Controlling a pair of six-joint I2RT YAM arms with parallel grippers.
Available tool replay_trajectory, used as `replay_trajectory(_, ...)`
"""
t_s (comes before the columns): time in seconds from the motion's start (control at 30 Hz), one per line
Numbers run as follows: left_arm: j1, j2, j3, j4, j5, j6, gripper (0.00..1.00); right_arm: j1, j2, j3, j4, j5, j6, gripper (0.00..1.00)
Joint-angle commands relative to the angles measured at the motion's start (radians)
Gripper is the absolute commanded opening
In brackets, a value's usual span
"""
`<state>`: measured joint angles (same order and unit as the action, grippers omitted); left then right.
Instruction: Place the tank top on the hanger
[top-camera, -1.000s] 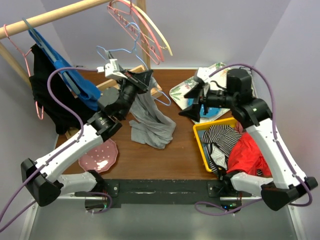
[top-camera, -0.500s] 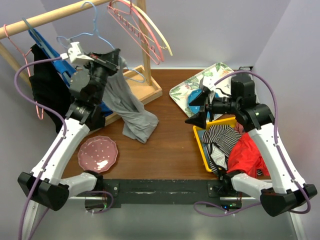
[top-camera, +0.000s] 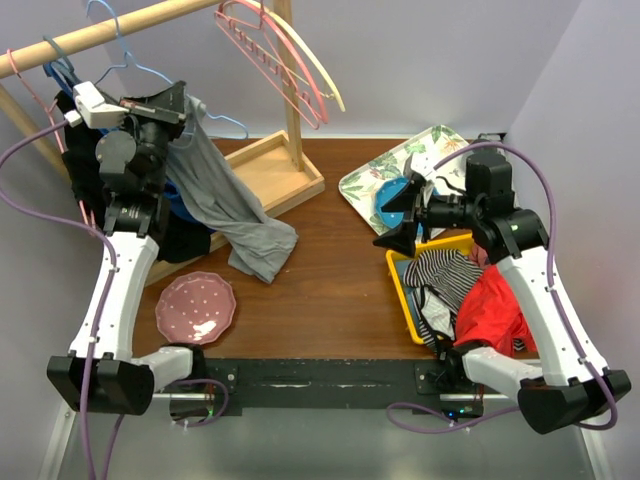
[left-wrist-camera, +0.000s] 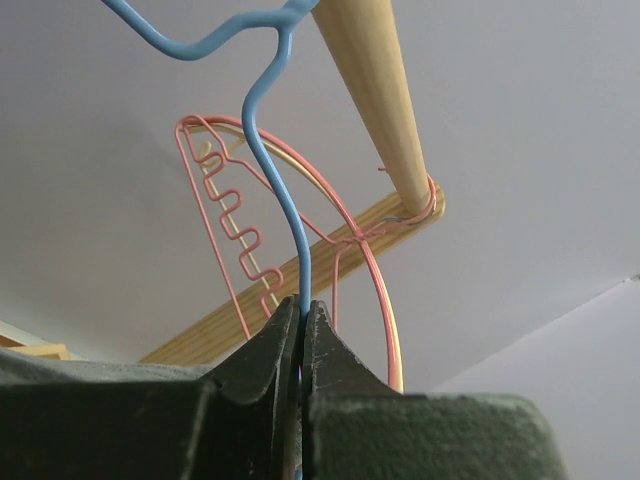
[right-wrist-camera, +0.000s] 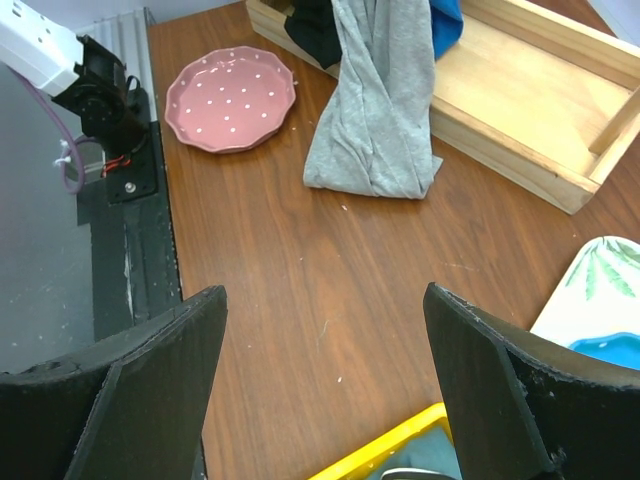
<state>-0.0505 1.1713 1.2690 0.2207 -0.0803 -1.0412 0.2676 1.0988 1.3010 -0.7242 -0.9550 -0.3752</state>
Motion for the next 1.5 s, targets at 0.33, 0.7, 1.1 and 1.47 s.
replay_trajectory(0.33,0.095,-0.067,-0.125,0.072,0.065,-0.214,0.06,-0.062,-0.024,-0.005,0.032,-0.045,0.013,0.84)
replay_trajectory(0.7,0.097,-0.214,-0.14,-0.01,0.166,-0.14,0.75,-0.093,-0.007,0.053,-0.052,0.053,-0.067,0.84)
replay_trajectory(1.1,-0.018,-0.472,-0.149,-0.374,0.04,0.108,0.9,-0.156,-0.001,0.165,-0.067,0.286,-0.025,0.87)
replay_trajectory(1.47,-0.17,-0.636,-0.232,-0.61,0.293,0.566,0.92,-0.228,0.021,0.233,-0.035,0.219,0.059,0.91)
